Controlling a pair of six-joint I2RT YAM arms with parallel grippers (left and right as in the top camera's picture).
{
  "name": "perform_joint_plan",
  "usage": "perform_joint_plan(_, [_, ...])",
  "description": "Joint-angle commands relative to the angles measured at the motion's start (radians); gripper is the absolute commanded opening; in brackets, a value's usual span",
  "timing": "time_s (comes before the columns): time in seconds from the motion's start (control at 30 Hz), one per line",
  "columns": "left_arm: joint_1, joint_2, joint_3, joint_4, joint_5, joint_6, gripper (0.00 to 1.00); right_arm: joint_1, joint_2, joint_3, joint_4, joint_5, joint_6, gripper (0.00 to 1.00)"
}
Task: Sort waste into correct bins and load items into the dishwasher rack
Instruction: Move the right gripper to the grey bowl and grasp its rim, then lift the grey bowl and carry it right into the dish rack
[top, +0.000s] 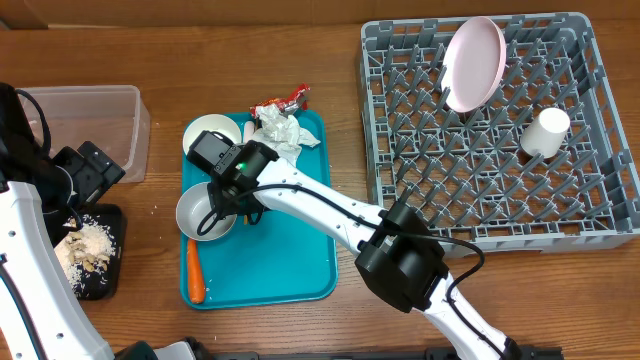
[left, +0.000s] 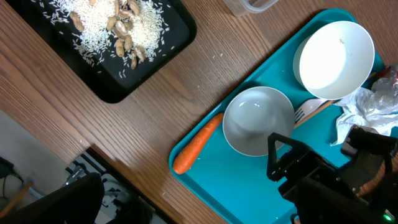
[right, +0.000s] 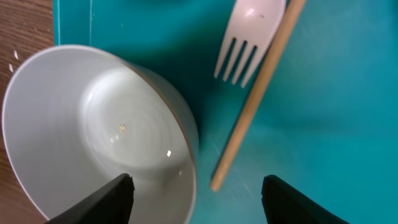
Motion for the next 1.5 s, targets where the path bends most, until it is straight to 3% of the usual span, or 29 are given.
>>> perform_joint_plan(0.0, [0.004, 0.006, -0.003, -0.002, 0.004, -0.010, 1.00, 0.000, -0.012, -0.059, 0.045, -0.009, 0.026, 0.69])
perform_joint_plan(0.1, [0.004, 0.006, -0.003, -0.002, 0.004, -0.010, 1.00, 0.000, -0.012, -0.105, 0.087, -0.008, 0.026, 0.66])
perform_joint_plan(0.33, [0.004, 0.006, -0.003, -0.002, 0.004, -0.010, 1.00, -0.015, -0.012, -0.105, 0.092, -0.006, 0.022, 0.49])
perform_joint_plan(0.5, [0.004, 0.006, -0.003, -0.002, 0.004, -0.010, 1.00, -0.026, -0.013, -0.087, 0.062, -0.010, 0.017, 0.27])
perform_joint_plan(0.7, [0.004, 0.006, -0.003, -0.002, 0.004, -0.010, 1.00, -0.027, -0.014, -0.043, 0.022, -0.008, -0.005, 0.21])
perform_joint_plan(0.8, [0.004, 0.006, -0.003, -0.002, 0.004, -0.010, 1.00, -0.033, -0.015, -0.016, -0.011, -0.009, -0.005, 0.04])
perform_joint_plan(0.97, [0.004, 0.006, -0.003, -0.002, 0.004, -0.010, 1.00, -0.045, -0.016, 0.023, -0.060, -0.009, -0.005, 0.04])
perform_joint_plan(1.23, [0.004, 0.006, -0.003, -0.002, 0.004, -0.010, 1.00, -0.117, -0.080, 0.208, -0.286, 0.030, -0.065, 0.04])
perform_joint_plan(1.47, [0.004, 0.006, -0.003, -0.002, 0.004, -0.010, 1.00, -0.285, -0.187, 0.356, -0.595, 0.413, -0.051, 0.04])
